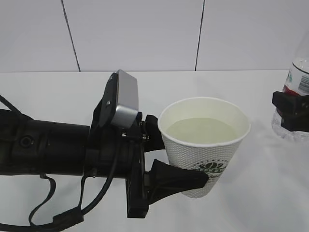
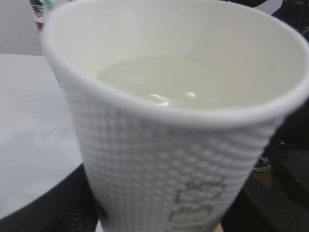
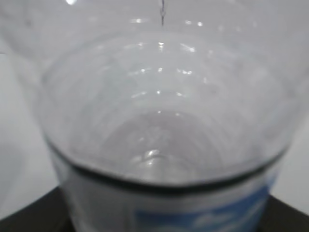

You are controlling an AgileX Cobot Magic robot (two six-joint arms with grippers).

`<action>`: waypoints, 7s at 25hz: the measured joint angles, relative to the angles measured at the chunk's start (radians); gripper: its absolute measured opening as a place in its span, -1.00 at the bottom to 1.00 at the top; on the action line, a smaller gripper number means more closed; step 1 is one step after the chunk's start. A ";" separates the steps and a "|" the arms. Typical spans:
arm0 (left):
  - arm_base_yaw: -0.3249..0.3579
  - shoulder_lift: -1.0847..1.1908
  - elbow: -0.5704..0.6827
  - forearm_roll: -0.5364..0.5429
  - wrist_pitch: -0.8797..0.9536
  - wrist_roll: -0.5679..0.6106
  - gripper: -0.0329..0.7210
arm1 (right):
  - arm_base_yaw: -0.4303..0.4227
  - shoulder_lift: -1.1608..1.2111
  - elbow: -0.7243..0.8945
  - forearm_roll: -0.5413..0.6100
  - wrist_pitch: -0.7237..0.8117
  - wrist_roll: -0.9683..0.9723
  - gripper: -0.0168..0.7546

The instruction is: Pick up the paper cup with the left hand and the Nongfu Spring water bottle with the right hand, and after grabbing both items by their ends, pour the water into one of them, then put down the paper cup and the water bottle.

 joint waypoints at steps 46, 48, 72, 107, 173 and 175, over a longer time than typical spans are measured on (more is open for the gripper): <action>0.000 0.004 0.000 -0.158 0.097 0.087 0.41 | 0.000 0.000 0.180 0.271 -0.224 -0.203 0.16; 0.000 0.004 0.000 -0.197 0.097 0.120 0.41 | 0.000 0.000 0.180 0.271 -0.224 -0.203 0.16; 0.000 0.004 0.000 -0.631 0.107 0.365 0.41 | 0.000 0.000 0.180 0.271 -0.226 -0.203 0.16; 0.327 0.004 0.000 -0.732 0.114 0.433 0.41 | 0.000 0.000 0.180 0.266 -0.230 -0.203 0.16; 0.629 0.244 0.000 -0.915 -0.050 0.434 0.40 | 0.000 0.019 0.180 0.234 -0.230 -0.203 0.16; 0.629 0.271 0.000 -0.919 -0.066 0.434 0.40 | 0.000 0.051 0.180 0.230 -0.230 -0.203 0.16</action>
